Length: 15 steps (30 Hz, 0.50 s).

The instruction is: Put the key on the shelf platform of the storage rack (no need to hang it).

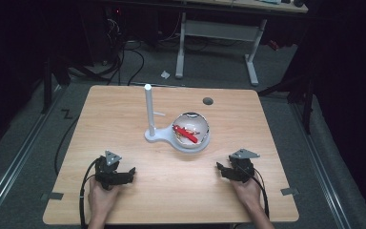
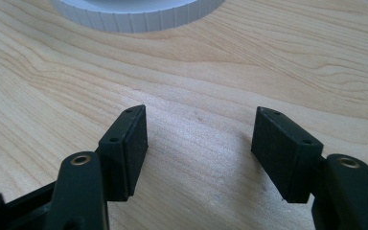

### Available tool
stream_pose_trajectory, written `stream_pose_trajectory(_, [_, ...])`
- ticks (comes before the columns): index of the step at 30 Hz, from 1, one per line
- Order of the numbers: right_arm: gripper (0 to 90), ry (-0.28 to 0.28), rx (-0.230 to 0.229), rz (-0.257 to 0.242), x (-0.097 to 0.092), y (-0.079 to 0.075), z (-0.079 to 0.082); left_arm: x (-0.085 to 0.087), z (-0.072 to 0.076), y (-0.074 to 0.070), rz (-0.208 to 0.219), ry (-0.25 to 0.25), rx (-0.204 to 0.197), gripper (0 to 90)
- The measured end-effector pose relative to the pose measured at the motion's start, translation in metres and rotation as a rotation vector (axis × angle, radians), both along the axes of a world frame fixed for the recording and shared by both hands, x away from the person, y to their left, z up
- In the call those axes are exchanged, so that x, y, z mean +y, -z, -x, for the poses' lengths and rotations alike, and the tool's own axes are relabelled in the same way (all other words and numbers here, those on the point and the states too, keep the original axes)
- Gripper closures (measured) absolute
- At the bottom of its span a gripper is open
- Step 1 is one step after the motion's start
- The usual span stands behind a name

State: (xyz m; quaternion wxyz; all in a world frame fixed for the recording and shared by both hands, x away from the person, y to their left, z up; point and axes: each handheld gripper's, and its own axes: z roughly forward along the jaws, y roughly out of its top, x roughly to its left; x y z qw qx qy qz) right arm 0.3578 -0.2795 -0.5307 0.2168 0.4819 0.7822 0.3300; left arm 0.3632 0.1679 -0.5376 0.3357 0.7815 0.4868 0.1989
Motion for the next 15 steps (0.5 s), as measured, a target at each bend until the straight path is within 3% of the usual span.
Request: stream_pose_trajectory(15, [35.5, 0.012, 0.002, -0.001, 0.0001, 0.0001, 0.0001, -0.0001, 0.0001, 0.0001, 0.0, -0.003, -0.002, 9.5])
